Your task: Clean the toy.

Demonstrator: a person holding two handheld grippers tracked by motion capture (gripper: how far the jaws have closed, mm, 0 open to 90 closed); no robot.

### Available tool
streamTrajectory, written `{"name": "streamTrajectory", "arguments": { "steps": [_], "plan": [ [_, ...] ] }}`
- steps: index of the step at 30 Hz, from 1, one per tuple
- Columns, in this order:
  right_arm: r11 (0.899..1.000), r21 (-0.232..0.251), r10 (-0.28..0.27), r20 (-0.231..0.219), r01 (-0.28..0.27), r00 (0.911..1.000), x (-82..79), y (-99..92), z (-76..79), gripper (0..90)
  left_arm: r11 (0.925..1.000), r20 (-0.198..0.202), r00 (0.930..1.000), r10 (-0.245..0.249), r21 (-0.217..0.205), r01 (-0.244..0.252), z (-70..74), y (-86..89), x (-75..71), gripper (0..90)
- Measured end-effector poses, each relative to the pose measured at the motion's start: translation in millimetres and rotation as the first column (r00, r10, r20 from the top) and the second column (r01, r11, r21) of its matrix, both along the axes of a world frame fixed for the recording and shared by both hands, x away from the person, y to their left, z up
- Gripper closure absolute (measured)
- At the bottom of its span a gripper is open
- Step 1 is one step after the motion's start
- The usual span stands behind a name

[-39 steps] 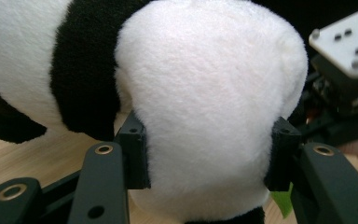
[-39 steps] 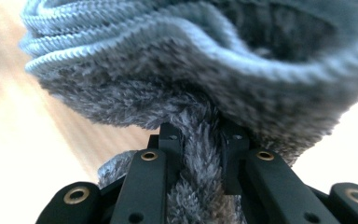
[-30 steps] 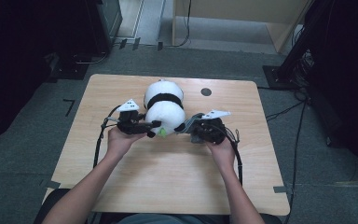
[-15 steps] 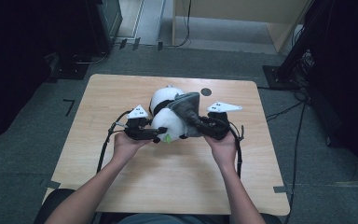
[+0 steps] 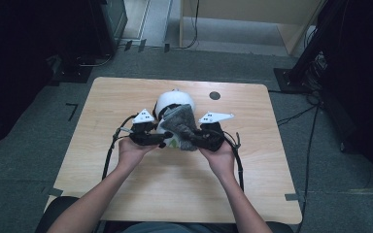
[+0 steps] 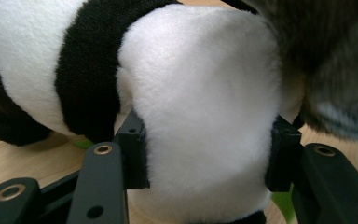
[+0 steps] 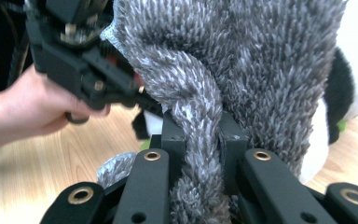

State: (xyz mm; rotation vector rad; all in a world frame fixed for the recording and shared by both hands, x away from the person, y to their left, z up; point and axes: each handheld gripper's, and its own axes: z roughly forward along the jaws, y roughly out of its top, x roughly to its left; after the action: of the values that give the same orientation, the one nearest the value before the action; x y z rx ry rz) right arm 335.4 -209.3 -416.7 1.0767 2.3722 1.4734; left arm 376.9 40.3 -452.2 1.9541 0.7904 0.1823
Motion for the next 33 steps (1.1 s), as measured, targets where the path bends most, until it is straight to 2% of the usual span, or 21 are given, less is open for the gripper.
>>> {"name": "streamTrajectory", "arguments": {
  "steps": [3,6,8,11,14,18,22,25,26,30,33],
  "plan": [
    [0.999,-0.024,0.026,-0.024,-0.027,0.9994,0.8,5.4,-7.7,78.6,0.9998,-0.013,0.9998,0.016,-0.008,-0.016,0.0,3.3,2.6,47.5],
    [0.995,-0.083,0.049,-0.038,-0.052,0.9981,0.8,13.0,-16.7,78.6,0.9991,-0.024,0.9993,0.028,-0.030,-0.029,0.8,8.6,6.1,47.5],
    [0.990,-0.124,0.058,-0.027,-0.061,0.9979,1.5,16.5,-22.6,78.6,0.9988,-0.032,0.9990,0.032,-0.036,-0.034,2.3,12.5,9.2,47.5],
    [0.987,-0.149,0.060,-0.049,-0.067,0.9970,4.1,16.5,-32.8,78.5,0.9968,-0.045,0.9981,0.043,-0.066,-0.046,4.4,20.1,13.6,47.5],
    [0.980,-0.188,0.046,-0.073,-0.059,0.9962,7.3,16.0,-44.0,78.4,0.9925,-0.077,0.9966,0.030,-0.116,-0.038,6.5,27.4,17.5,47.4],
    [0.980,-0.192,0.041,-0.084,-0.057,0.9956,12.2,12.4,-50.8,78.0,0.9954,-0.056,0.9983,0.018,-0.093,-0.023,8.1,29.2,18.0,47.1],
    [0.975,-0.220,0.021,-0.083,-0.039,0.9963,14.8,5.9,-52.2,77.9,0.9945,-0.059,0.9981,0.017,-0.102,-0.022,8.3,33.2,19.8,47.0],
    [0.973,-0.231,-0.010,-0.093,-0.012,0.9956,17.9,-0.5,-54.0,77.8,0.9980,-0.004,0.9995,0.030,-0.055,-0.031,9.8,34.2,18.2,46.6],
    [0.971,-0.239,-0.018,-0.093,-0.005,0.9955,19.0,-3.0,-54.6,77.7,0.9979,0.008,0.9993,0.037,-0.053,-0.037,10.9,36.4,18.4,46.6],
    [0.974,-0.223,-0.065,-0.101,0.041,0.9927,20.5,-17.2,-51.3,77.9,0.9955,0.008,0.9985,0.055,-0.077,-0.054,13.3,45.1,20.6,46.6],
    [0.973,-0.215,-0.105,-0.105,0.081,0.9889,21.6,-28.6,-48.5,77.9,0.9953,0.010,0.9980,0.062,-0.075,-0.061,13.3,49.8,22.3,46.7]
  ]
}}
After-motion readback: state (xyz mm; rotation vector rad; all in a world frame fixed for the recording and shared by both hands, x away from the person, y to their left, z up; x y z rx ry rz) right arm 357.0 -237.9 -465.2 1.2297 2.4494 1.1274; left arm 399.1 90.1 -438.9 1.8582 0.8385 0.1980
